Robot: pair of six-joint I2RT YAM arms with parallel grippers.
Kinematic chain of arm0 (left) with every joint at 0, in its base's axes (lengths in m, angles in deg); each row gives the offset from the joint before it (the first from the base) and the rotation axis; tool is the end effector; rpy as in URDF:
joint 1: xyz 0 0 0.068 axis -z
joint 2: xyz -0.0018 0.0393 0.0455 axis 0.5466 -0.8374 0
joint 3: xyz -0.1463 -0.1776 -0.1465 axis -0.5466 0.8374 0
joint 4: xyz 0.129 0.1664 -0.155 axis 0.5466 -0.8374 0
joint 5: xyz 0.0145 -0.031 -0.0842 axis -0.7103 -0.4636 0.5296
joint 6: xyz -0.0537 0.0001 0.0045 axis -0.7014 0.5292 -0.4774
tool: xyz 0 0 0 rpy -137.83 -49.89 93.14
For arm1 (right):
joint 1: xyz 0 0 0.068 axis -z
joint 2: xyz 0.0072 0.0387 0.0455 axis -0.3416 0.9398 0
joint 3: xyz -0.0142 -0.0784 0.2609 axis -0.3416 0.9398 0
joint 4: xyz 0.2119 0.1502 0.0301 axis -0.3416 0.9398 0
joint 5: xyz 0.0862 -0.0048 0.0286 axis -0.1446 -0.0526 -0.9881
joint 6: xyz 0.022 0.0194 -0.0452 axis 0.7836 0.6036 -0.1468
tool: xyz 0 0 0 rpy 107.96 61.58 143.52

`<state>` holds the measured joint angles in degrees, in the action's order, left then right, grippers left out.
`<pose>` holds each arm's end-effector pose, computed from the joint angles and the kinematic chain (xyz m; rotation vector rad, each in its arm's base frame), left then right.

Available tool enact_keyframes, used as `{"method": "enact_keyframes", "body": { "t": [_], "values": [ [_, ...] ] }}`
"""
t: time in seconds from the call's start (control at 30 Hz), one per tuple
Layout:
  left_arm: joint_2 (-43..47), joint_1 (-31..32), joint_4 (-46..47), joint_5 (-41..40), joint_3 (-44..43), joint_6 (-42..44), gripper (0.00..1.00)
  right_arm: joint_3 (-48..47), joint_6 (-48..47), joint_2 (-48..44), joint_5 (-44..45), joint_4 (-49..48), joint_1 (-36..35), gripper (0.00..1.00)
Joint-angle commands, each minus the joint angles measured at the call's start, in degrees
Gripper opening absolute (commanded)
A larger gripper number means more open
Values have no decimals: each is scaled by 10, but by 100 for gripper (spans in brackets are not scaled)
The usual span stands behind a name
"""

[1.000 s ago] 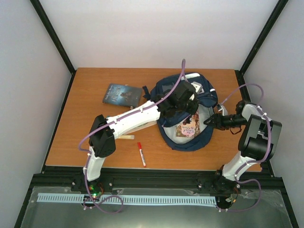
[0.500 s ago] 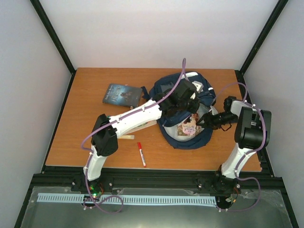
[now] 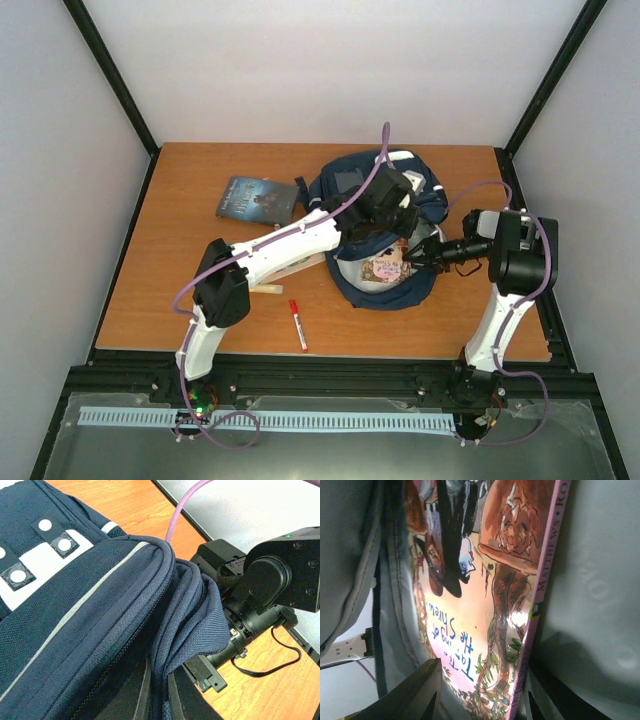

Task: Pack the student bag
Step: Place the book in the student bag.

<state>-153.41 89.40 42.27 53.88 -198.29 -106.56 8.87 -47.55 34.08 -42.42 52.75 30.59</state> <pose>0.2738 -0.4076 0.3108 0.6126 2.1976 -0.7409 0.3140 -0.0276 0.1145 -0.0914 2.6429 1.5508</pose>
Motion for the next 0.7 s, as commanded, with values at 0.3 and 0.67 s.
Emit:
{"method": "enact_keyframes", "body": {
  "t": [0.3, 0.67],
  "values": [
    [-5, -2, 40, 18, -47, -17, 1, 4, -33, 1, -46, 24, -32, 43],
    [-14, -2, 29, 18, -62, -8, 1, 5, 6, 28, -66, -3, -35, 39]
  ]
}}
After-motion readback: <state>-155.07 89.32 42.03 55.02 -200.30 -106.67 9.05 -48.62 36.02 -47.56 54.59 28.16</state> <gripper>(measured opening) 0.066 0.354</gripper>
